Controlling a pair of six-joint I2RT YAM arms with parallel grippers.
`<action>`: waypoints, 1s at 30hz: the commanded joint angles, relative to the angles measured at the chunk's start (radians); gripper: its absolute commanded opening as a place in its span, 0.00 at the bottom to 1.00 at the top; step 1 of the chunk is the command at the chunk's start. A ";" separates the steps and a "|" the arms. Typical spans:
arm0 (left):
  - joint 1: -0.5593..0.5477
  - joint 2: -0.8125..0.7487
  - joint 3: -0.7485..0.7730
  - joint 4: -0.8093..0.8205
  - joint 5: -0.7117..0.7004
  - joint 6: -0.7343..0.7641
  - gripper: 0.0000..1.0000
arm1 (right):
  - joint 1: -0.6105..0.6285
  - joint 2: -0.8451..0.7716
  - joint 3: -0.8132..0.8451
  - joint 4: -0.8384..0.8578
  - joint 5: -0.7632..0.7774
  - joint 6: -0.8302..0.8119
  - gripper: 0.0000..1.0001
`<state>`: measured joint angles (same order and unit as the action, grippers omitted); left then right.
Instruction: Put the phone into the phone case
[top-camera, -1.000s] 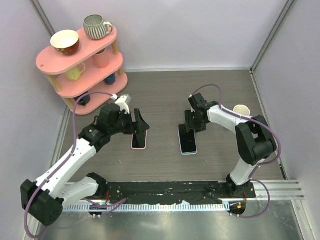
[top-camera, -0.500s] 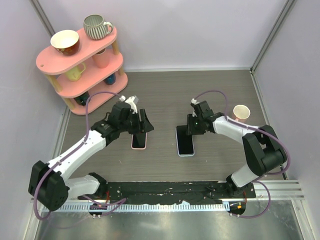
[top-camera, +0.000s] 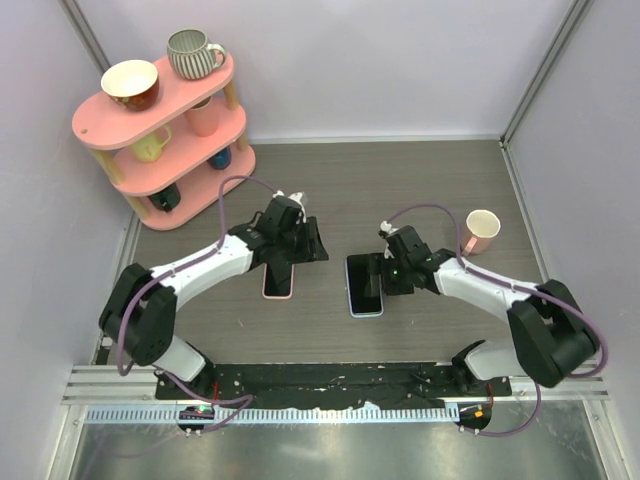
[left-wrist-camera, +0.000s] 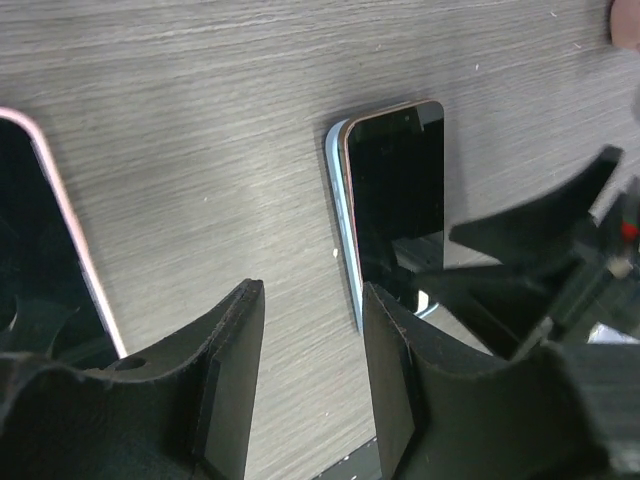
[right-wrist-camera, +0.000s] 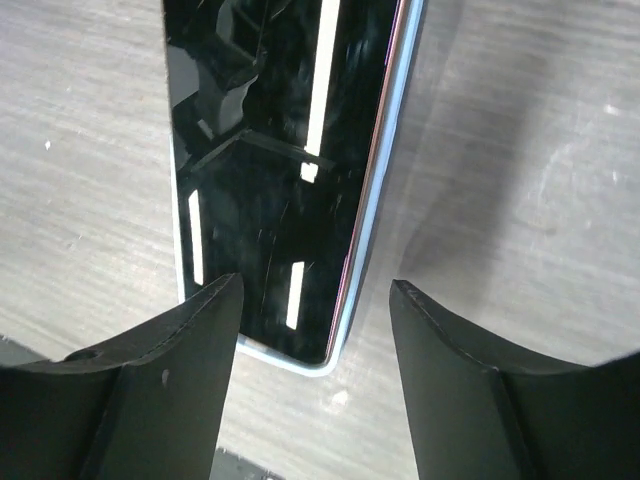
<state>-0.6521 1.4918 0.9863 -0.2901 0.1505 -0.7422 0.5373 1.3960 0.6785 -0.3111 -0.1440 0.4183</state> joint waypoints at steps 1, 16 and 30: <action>-0.029 0.088 0.077 0.068 0.003 -0.006 0.48 | 0.006 -0.130 -0.006 -0.079 0.000 0.028 0.67; -0.089 0.312 0.112 0.197 0.064 -0.058 0.51 | 0.004 -0.311 -0.117 -0.005 0.052 0.157 0.65; -0.089 0.403 0.081 0.253 0.075 -0.086 0.45 | 0.000 -0.307 -0.155 0.058 0.092 0.185 0.69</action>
<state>-0.7403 1.8748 1.0733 -0.0509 0.2478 -0.8162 0.5400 1.0847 0.5259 -0.3149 -0.0952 0.5812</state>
